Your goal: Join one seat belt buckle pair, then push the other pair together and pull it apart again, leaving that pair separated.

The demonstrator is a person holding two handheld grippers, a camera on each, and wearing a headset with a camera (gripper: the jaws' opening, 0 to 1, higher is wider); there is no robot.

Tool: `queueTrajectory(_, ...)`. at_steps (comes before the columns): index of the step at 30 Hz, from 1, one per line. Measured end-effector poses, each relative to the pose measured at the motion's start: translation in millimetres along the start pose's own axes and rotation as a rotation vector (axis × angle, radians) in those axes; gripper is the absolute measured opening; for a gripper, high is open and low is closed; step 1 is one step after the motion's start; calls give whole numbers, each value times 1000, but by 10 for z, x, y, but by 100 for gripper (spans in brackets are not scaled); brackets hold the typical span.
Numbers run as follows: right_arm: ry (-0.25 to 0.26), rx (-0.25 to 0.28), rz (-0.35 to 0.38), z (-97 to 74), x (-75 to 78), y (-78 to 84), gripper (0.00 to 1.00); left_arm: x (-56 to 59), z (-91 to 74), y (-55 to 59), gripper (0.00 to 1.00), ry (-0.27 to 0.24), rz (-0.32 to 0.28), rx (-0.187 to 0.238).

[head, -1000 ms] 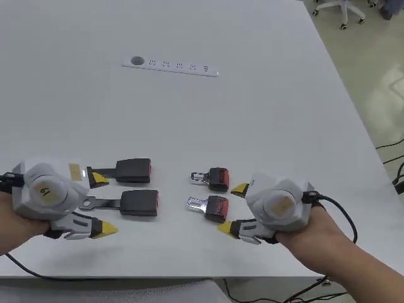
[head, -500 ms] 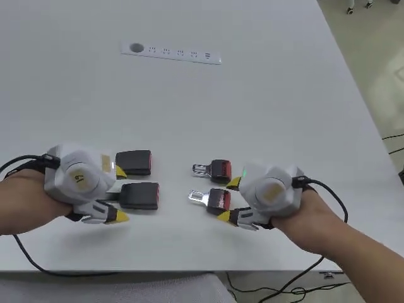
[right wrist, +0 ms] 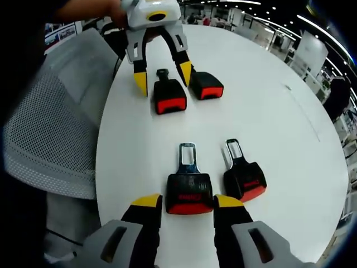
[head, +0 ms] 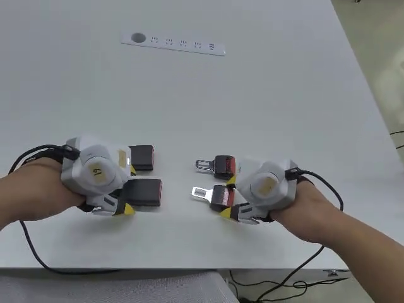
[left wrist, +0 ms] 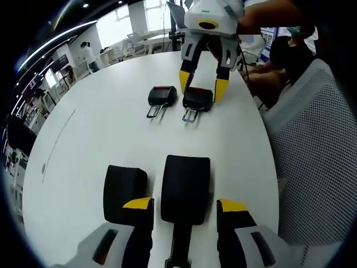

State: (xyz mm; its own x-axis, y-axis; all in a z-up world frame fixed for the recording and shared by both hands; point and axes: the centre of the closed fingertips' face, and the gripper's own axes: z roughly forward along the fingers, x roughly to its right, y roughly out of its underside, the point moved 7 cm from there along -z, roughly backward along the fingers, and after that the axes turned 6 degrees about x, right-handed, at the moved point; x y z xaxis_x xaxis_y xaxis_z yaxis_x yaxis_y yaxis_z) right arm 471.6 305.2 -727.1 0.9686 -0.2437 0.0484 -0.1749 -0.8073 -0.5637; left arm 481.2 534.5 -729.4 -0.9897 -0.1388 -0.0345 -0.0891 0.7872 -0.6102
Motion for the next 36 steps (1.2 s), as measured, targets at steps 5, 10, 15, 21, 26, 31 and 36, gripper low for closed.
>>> queueTrajectory(5, -21, -5, -4, 35, 8, 33, 33, 17, 74, 15, 41, 21, -1, 14)
queueTrajectory(10, -53, -5, -39, 59, 34, 33, 33, 10, 69, 17, 38, 37, 12, 2)
queueTrajectory(15, -109, -9, -85, 98, 66, 27, 33, 21, 62, 50, 34, 39, 6, -1)
queueTrajectory(21, -152, -17, -144, 106, 75, 9, 33, 40, 48, 59, 33, 48, 31, -2)
queueTrajectory(26, -172, -30, -174, 133, 112, -4, 33, 29, 53, 56, 33, 57, 38, -6)
queueTrajectory(31, -165, -47, -168, 154, 84, -37, 33, 31, 58, 47, 33, 61, 46, -18)
queueTrajectory(36, -167, -44, -176, 195, 30, -121, 33, 29, 58, 47, 33, 63, 48, -21)
